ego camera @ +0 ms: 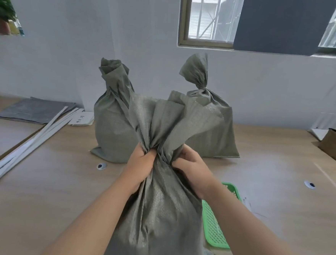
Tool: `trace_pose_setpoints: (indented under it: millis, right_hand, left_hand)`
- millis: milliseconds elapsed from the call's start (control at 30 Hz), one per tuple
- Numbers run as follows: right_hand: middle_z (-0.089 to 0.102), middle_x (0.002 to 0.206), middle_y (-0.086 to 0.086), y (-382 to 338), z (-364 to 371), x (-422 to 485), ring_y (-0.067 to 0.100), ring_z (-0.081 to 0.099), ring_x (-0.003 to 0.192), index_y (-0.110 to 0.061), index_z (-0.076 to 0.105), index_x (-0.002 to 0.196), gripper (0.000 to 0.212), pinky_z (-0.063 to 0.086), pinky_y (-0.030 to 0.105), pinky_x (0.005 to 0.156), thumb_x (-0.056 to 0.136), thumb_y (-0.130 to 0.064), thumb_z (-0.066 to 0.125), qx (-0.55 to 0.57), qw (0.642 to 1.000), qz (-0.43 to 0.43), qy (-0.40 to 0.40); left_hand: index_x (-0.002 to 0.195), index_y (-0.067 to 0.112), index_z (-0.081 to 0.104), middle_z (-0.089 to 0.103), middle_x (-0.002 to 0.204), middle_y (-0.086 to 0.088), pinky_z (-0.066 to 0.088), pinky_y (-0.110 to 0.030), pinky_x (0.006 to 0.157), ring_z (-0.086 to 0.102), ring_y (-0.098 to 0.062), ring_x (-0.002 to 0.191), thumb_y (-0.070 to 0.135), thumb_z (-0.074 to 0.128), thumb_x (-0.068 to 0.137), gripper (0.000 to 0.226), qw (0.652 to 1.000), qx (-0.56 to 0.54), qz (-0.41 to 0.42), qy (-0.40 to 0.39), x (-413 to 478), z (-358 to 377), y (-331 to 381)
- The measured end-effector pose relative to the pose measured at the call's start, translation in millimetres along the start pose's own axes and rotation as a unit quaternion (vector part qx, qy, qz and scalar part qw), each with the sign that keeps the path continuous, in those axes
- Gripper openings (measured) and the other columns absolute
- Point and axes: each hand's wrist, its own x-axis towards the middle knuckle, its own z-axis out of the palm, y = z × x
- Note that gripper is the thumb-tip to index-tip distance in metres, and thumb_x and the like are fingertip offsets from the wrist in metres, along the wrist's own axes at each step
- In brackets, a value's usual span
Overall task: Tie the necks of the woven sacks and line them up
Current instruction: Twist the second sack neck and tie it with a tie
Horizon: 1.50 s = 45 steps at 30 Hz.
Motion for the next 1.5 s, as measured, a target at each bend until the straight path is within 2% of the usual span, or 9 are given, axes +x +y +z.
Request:
trace_pose_setpoints:
  millis: [167,333,433,533,833,933,1067,1267,1500]
  right_hand:
    - [0.071,0.118,0.0,22,-12,-18,0.016,0.067,0.113,-0.02,0.056,0.124,0.054,0.051,0.045,0.102,0.077,-0.008,0.08,-0.137,0.989,0.007,0.049]
    - [0.071,0.116,0.001,34,-5,-25,0.014,0.068,0.11,-0.014,0.05,0.125,0.058,0.055,0.038,0.096,0.075,-0.004,0.079,-0.141,0.979,-0.023,0.147]
    - [0.074,0.108,0.005,41,-1,-25,0.02,0.072,0.103,-0.014,0.052,0.12,0.058,0.057,0.05,0.093,0.069,-0.002,0.076,-0.11,0.972,0.0,0.206]
    - [0.077,0.103,0.005,38,2,-27,0.02,0.074,0.097,-0.009,0.063,0.115,0.045,0.058,0.048,0.091,0.073,-0.002,0.077,-0.111,0.967,0.016,0.227]
    - [0.075,0.109,0.016,30,11,-41,0.028,0.07,0.107,0.002,0.068,0.113,0.026,0.055,0.039,0.096,0.088,0.008,0.063,-0.012,0.985,0.027,0.173]
    - [0.072,0.113,0.02,31,10,-44,0.03,0.069,0.11,0.001,0.067,0.115,0.03,0.051,0.045,0.102,0.086,0.007,0.063,0.028,0.987,0.059,0.148]
    - [0.063,0.108,0.037,30,-9,-49,0.031,0.055,0.091,-0.002,0.068,0.106,0.029,0.042,0.044,0.084,0.078,-0.002,0.064,-0.006,0.99,0.082,0.111]
    - [0.073,0.115,0.01,16,-46,-62,0.031,0.071,0.106,-0.007,0.069,0.11,0.031,0.059,0.042,0.088,0.085,0.01,0.065,-0.017,0.99,0.083,0.11]
    - [0.075,0.103,0.009,40,-125,-72,0.02,0.071,0.086,-0.008,0.067,0.11,0.029,0.055,0.031,0.069,0.09,0.008,0.053,-0.053,0.974,0.083,0.205]
  left_hand:
    - [0.13,0.03,0.059,0.072,0.12,0.002,0.052,-0.047,0.1,0.068,-0.019,0.111,0.025,0.06,0.096,0.034,0.993,-0.079,-0.078,-0.049,-11,19,-21]
    - [0.133,0.02,0.043,0.064,0.13,0.003,0.053,-0.019,0.09,0.065,-0.002,0.112,0.027,0.072,0.083,0.058,0.983,-0.102,-0.041,-0.149,-22,20,-36]
    - [0.131,0.013,0.045,0.069,0.125,-0.004,0.053,-0.029,0.096,0.066,-0.015,0.116,0.015,0.095,0.058,0.089,0.978,-0.058,-0.019,-0.2,-21,12,-45]
    - [0.118,0.014,0.062,0.075,0.112,-0.001,0.055,-0.033,0.091,0.07,-0.017,0.107,0.006,0.095,0.051,0.075,0.977,-0.015,-0.002,-0.215,-20,14,-45]
    - [0.104,0.023,0.075,0.077,0.102,0.007,0.054,-0.02,0.078,0.072,-0.009,0.1,0.003,0.087,0.066,0.045,0.988,-0.036,0.042,-0.147,-29,29,-42]
    - [0.113,0.024,0.072,0.075,0.111,0.006,0.056,-0.03,0.087,0.069,-0.012,0.108,0.012,0.081,0.067,0.048,0.99,-0.051,0.05,-0.118,-27,34,-43]
    - [0.105,0.019,0.075,0.077,0.103,0.002,0.056,-0.037,0.088,0.071,-0.017,0.103,0.008,0.083,0.069,0.039,0.997,-0.041,0.013,-0.057,-26,37,-47]
    - [0.081,0.022,0.074,0.075,0.087,0.005,0.054,-0.036,0.083,0.069,-0.018,0.094,0.012,0.075,0.071,0.014,0.999,0.03,-0.042,0.012,-18,51,-44]
    - [0.092,0.015,0.072,0.068,0.083,-0.002,0.043,-0.028,0.077,0.063,-0.021,0.088,0.026,0.073,0.085,0.013,0.993,0.11,-0.029,0.039,-8,68,-38]
